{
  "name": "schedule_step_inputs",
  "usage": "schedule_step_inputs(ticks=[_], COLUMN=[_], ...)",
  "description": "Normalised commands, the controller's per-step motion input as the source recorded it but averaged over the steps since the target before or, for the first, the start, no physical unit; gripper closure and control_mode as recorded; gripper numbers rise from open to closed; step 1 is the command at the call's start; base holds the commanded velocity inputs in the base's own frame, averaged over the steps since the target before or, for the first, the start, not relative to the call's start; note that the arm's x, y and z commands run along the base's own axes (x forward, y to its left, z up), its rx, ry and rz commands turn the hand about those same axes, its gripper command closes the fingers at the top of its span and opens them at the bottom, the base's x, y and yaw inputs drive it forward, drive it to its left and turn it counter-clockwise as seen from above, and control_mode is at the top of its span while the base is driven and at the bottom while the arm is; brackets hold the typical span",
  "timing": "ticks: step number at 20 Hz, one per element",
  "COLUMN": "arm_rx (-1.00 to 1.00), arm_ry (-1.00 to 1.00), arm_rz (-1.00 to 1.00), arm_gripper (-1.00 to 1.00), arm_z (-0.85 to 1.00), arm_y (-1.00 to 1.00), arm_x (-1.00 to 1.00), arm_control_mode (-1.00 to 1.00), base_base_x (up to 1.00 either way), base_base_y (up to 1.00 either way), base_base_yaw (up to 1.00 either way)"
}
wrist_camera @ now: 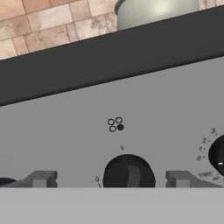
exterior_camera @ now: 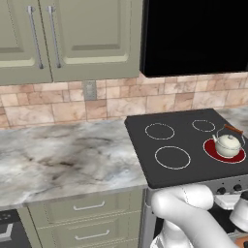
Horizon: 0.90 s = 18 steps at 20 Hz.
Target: Lower the heat of the kettle.
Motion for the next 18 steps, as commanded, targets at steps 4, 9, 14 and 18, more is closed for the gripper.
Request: schedule_step_inputs(ticks=[4,9,14,18], arm_rx=[0.00,0.00,0.00,0.00], arm_ry=[0.00,0.00,0.00,0.00], arm_rz=[-0.02,0.00,0.00,0.00], arm_gripper=[-1.00,-1.00,-1.00,-1.00], arm_z=[-0.02,-0.06,-0.09,-0.07], arm_y=[0.00,0.00,0.00,0.00], arm_x=[0.01,0.05,0.06,0.05], arm_control_mode=[-1.00,-1.00,-1.00,-1.00], base_base_x=[0.00,0.00,0.00,0.00], base_base_y=[0.00,0.00,0.00,0.00], base_base_yaw=[0.00,0.00,0.00,0.00])
